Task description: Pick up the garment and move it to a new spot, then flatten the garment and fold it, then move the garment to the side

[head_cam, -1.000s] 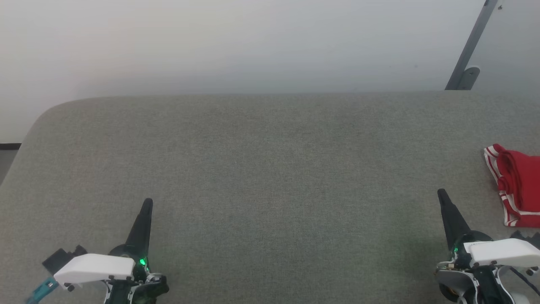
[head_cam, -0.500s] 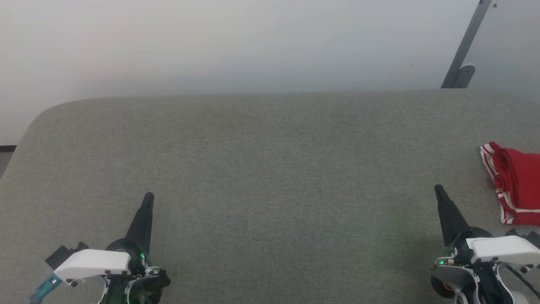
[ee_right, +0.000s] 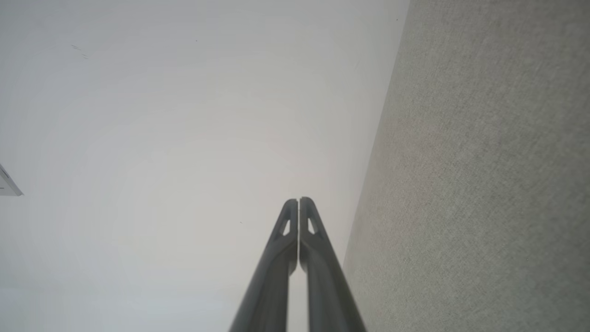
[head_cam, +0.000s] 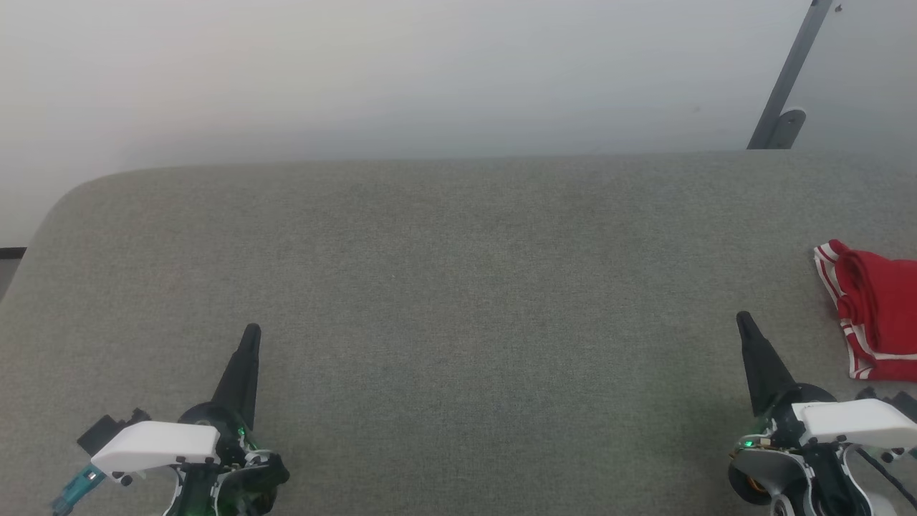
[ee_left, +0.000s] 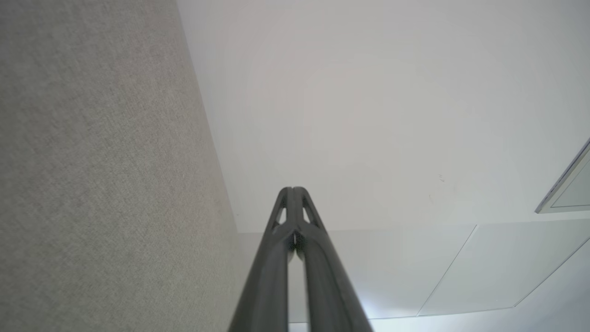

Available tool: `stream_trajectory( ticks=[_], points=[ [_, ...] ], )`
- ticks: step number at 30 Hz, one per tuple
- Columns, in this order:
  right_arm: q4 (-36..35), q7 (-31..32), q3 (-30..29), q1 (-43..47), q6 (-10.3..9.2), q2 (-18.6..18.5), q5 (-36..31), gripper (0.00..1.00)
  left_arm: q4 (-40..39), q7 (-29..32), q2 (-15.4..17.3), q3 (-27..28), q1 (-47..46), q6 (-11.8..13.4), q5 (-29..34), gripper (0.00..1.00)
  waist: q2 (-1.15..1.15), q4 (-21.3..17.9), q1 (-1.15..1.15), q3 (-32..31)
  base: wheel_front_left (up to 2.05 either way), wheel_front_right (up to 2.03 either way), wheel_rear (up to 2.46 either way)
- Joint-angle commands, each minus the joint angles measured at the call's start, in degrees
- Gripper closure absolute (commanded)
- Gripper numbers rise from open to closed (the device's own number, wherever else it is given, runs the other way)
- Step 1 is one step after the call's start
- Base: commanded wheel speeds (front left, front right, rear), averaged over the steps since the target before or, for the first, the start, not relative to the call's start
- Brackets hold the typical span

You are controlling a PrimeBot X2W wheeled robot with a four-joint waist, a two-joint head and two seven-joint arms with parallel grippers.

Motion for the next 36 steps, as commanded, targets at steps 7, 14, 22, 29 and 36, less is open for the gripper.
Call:
stream_trajectory(
  ticks=[7, 14, 22, 29, 36],
  points=[
    [0.11, 0.15, 0.0, -0.37, 0.03, 0.17, 0.23, 1.0, 0.0, 0.33, -0.09, 0.29, -0.61, 0.0, 0.09, 1.0, 0.0, 0.0, 0.0, 0.0, 0.0, 0.0, 0.0],
    [0.11, 0.14, -0.01, -0.36, 0.04, 0.17, 0.23, 1.0, 0.0, 0.31, -0.14, 0.35, -0.62, 0.0, 0.18, 1.0, 0.0, 0.0, 0.0, 0.0, 0.0, 0.0, 0.0],
    [0.11, 0.13, -0.01, -0.36, 0.04, 0.16, 0.24, 1.0, 0.01, 0.43, -0.21, 0.44, -0.63, 0.0, 0.24, 1.0, 0.0, 0.0, 0.0, 0.0, 0.0, 0.0, 0.0],
    [0.11, 0.14, -0.02, -0.36, 0.03, 0.16, 0.24, 1.0, 0.0, 0.51, -0.26, 0.53, -0.65, 0.0, 0.34, 1.0, 0.0, 0.0, 0.0, 0.0, 0.0, 0.0, 0.0],
    [0.11, 0.14, 0.0, -0.36, 0.03, 0.16, 0.23, 1.0, 0.0, 0.57, -0.3, 0.59, -0.66, 0.0, 0.38, 1.0, 0.0, 0.0, 0.0, 0.0, 0.0, 0.0, 0.0]
  ],
)
